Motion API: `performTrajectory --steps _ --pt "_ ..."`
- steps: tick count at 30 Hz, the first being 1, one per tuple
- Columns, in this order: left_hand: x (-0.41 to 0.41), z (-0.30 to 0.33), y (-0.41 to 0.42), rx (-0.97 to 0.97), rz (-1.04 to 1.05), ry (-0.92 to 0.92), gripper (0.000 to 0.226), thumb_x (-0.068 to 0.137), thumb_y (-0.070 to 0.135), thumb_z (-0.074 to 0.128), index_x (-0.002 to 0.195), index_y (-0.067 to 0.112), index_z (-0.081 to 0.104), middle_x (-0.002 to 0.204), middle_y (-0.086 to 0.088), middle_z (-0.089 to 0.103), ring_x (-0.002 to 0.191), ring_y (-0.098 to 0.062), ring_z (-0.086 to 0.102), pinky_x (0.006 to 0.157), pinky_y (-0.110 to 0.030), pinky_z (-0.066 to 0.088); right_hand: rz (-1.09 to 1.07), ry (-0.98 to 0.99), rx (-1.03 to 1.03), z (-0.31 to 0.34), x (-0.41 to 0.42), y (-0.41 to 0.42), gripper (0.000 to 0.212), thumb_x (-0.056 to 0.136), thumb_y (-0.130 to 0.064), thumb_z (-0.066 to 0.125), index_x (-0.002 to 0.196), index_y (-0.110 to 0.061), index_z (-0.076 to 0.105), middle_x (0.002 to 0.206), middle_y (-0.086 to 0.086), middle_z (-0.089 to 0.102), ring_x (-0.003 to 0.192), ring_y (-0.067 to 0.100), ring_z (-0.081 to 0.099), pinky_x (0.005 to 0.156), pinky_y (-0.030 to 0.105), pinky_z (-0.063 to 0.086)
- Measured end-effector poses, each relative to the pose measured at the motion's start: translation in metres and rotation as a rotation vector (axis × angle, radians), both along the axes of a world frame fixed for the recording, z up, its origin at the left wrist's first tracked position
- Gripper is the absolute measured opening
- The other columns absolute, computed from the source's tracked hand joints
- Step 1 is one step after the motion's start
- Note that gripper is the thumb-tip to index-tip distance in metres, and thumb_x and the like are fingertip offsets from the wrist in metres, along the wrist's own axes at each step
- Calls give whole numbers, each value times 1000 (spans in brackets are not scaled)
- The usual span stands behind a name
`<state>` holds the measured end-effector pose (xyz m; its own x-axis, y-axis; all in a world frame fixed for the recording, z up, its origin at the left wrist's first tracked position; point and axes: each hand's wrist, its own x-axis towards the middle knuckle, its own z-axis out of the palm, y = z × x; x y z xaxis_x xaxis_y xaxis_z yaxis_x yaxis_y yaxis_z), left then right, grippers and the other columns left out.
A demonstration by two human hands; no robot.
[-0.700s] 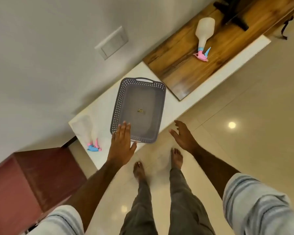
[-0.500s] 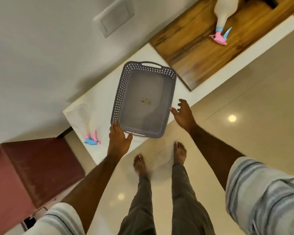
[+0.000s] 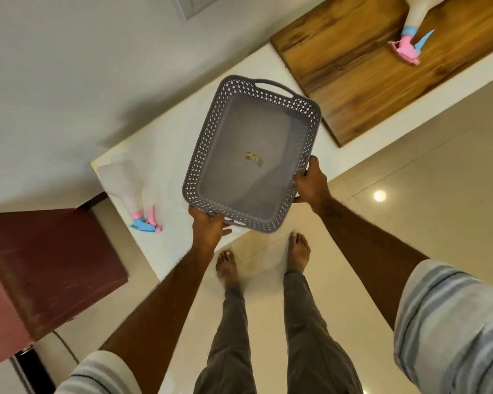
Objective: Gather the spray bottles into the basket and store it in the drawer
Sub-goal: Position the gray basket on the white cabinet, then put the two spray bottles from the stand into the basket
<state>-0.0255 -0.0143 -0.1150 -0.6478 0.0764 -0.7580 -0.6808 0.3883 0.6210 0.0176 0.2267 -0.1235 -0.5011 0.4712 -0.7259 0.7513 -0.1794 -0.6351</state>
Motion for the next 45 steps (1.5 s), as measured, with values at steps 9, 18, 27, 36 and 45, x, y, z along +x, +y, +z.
performTrajectory --steps 9,18,27,36,45 --pt "-88 14 -27 -235 -202 227 60 100 18 52 153 21 24 142 -20 54 113 -42 64 91 -56 57 -468 112 -374 8 17 -83 61 92 -8 67 129 -32 25 140 12 49 116 35 62 70 49 63" --pt "-102 -3 -45 -235 -231 201 59 99 10 51 152 20 27 138 -19 56 113 -41 65 91 -57 57 -512 64 -393 -4 9 -109 65 92 0 64 134 -31 25 142 14 49 119 35 61 74 48 63" --pt "-99 2 -53 -265 -203 273 56 102 23 49 153 17 26 141 -12 56 117 -32 63 102 -50 51 -180 -258 -246 25 9 -110 42 99 -38 56 125 -8 42 101 13 61 85 31 70 74 39 62" --pt "-46 29 -139 -636 -149 523 41 90 10 61 129 19 54 128 -5 55 115 -27 55 97 -43 46 986 194 231 64 -68 -168 10 98 -22 54 102 -14 58 98 5 65 90 22 63 80 40 53" --pt "-41 -27 -205 -458 143 114 58 94 17 64 145 12 37 148 -12 40 135 -29 44 114 -41 37 1948 784 1100 8 -194 -281 63 85 6 55 142 -18 47 164 13 21 152 38 12 124 53 9"
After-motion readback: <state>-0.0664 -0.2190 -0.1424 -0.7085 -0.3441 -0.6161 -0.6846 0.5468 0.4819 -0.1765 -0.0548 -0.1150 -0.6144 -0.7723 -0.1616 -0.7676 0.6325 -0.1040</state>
